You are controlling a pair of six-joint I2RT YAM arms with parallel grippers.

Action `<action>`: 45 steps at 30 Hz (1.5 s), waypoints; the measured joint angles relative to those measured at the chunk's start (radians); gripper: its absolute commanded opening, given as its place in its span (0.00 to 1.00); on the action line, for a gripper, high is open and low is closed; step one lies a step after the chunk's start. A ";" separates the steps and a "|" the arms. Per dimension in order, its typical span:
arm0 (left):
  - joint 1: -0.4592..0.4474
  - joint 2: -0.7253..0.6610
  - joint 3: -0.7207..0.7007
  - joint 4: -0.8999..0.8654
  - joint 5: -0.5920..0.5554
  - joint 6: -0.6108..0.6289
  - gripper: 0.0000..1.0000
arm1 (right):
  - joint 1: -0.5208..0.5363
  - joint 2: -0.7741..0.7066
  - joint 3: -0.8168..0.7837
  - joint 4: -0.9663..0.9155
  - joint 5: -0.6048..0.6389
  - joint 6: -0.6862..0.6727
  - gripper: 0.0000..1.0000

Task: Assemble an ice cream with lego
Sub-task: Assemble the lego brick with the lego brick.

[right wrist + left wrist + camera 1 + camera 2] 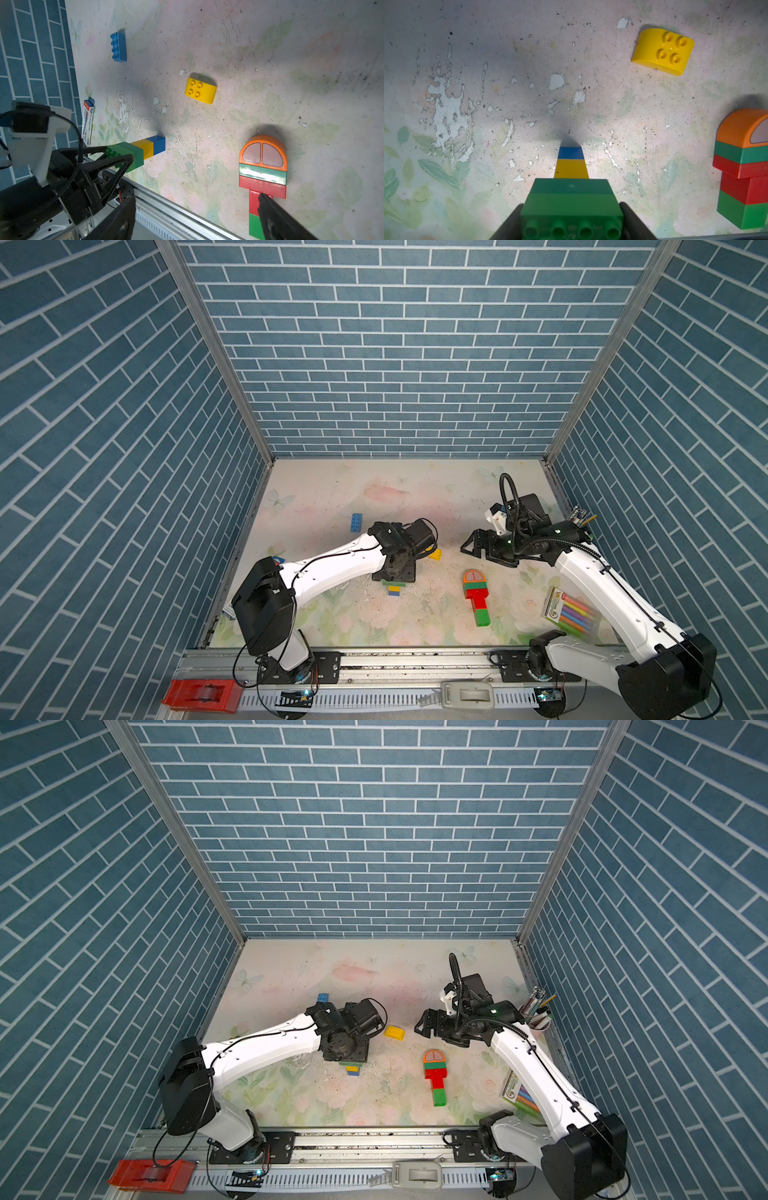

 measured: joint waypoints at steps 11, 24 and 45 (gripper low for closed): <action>-0.004 -0.001 0.000 0.004 -0.003 -0.003 0.77 | 0.000 0.000 0.016 -0.004 0.002 -0.002 0.93; -0.005 -0.004 0.030 -0.039 -0.026 -0.004 0.99 | 0.000 0.000 0.016 -0.011 0.003 -0.002 0.93; 0.512 0.169 0.255 0.059 -0.020 0.368 1.00 | 0.000 0.000 0.019 -0.013 0.002 -0.002 0.93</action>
